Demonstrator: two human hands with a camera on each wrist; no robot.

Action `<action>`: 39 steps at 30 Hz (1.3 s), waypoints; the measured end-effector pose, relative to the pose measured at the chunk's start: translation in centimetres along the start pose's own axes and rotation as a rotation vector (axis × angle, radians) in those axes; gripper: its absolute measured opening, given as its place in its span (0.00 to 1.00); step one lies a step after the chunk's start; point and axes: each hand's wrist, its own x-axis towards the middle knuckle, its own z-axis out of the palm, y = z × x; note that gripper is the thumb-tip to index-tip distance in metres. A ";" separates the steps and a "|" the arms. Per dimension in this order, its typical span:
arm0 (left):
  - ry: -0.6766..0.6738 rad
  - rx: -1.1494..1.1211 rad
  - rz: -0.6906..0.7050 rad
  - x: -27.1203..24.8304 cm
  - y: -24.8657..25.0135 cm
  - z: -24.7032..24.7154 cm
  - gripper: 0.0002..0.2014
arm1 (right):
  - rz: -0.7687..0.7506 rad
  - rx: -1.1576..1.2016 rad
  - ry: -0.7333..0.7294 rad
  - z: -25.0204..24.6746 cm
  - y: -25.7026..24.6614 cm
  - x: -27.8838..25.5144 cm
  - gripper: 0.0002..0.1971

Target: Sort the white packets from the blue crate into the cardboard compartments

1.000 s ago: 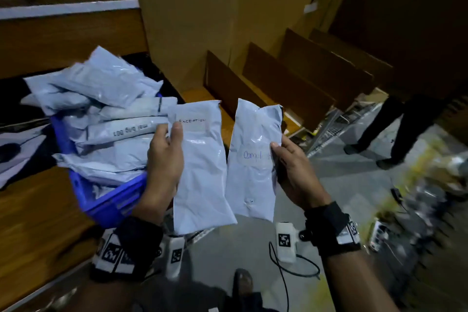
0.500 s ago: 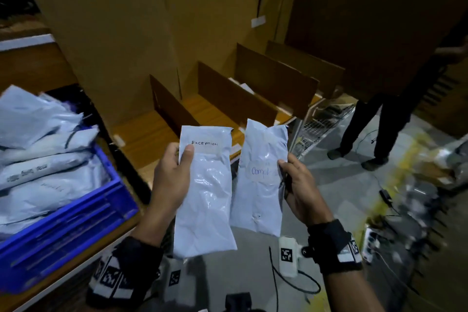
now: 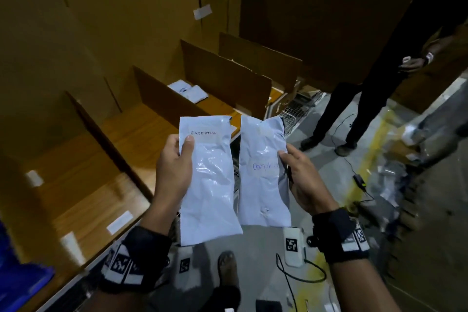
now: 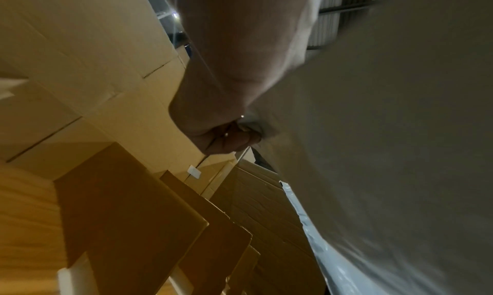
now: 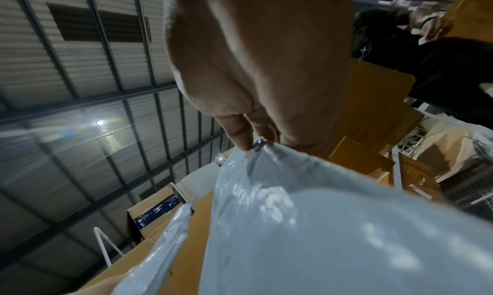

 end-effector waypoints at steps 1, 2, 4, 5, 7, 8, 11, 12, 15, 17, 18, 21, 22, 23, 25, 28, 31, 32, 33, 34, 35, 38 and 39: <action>0.009 -0.009 -0.003 1.5 0.0 0.8 0.09 | 0.002 -0.017 0.002 -0.5 -0.1 1.7 0.18; 0.019 -0.023 -0.009 3.2 -0.1 1.7 0.10 | 0.003 -0.038 -0.001 -1.0 -0.4 3.5 0.18; 0.043 -0.054 -0.017 6.6 -0.1 3.4 0.10 | -0.008 -0.103 -0.027 -1.7 -1.0 7.3 0.17; 0.058 -0.067 -0.020 8.4 0.1 4.2 0.10 | -0.017 -0.144 -0.047 -2.0 -1.5 9.3 0.17; 0.079 -0.074 -0.027 12.0 0.6 5.6 0.11 | -0.019 -0.232 -0.074 -2.3 -2.4 13.3 0.16; 0.086 -0.075 -0.029 13.7 0.8 6.2 0.11 | -0.016 -0.282 -0.082 -2.4 -2.9 15.4 0.15; 0.124 -0.077 -0.035 18.8 0.9 7.2 0.09 | -0.031 -0.434 -0.107 -2.4 -4.1 22.2 0.13; 0.146 -0.072 -0.033 20.4 0.8 7.5 0.08 | -0.048 -0.476 -0.119 -2.2 -4.5 24.5 0.12; 0.229 -0.049 -0.066 24.4 0.1 7.9 0.09 | -0.109 -0.588 -0.156 -1.1 -4.9 31.0 0.12; 0.274 -0.073 -0.078 26.1 -0.2 7.7 0.11 | -0.152 -0.673 -0.183 0.2 -4.8 34.5 0.11; 0.296 -0.085 -0.076 26.7 -0.4 7.5 0.13 | -0.158 -0.716 -0.204 1.0 -4.7 36.1 0.11; 0.387 -0.068 -0.076 28.7 -0.8 6.5 0.16 | -0.156 -0.841 -0.300 3.9 -4.2 41.0 0.12; 0.437 -0.067 -0.101 29.4 -0.9 6.0 0.15 | -0.152 -0.885 -0.337 5.1 -3.8 42.6 0.12; 0.491 -0.066 -0.137 30.1 -1.0 5.5 0.14 | -0.151 -0.934 -0.373 6.2 -3.1 44.3 0.12; 0.577 -0.068 -0.213 31.4 -1.0 4.7 0.12 | -0.134 -1.041 -0.445 8.5 -1.5 47.5 0.09; 0.625 -0.067 -0.261 32.6 -1.3 3.8 0.15 | -0.128 -1.147 -0.548 12.6 0.4 51.3 0.11; 0.647 -0.003 -0.283 33.5 -1.5 3.3 0.18 | -0.174 -1.251 -0.586 17.0 1.5 54.7 0.23; 0.660 0.020 -0.308 33.9 -1.5 3.2 0.18 | -0.195 -1.290 -0.586 18.5 1.8 55.9 0.26; 0.674 0.044 -0.335 34.3 -1.6 3.2 0.17 | -0.210 -1.329 -0.587 19.8 2.1 57.0 0.28; 0.693 0.072 -0.352 34.6 -1.7 3.2 0.16 | -0.224 -1.360 -0.594 21.0 2.7 58.3 0.29; 0.711 0.102 -0.359 34.9 -1.8 3.2 0.15 | -0.223 -1.394 -0.610 22.2 3.2 59.4 0.30; 0.751 0.140 -0.361 35.2 -2.5 3.1 0.14 | -0.208 -1.517 -0.732 24.9 6.6 63.7 0.30; 0.758 0.138 -0.364 35.3 -2.7 3.1 0.14 | -0.223 -1.560 -0.785 25.6 7.5 64.7 0.30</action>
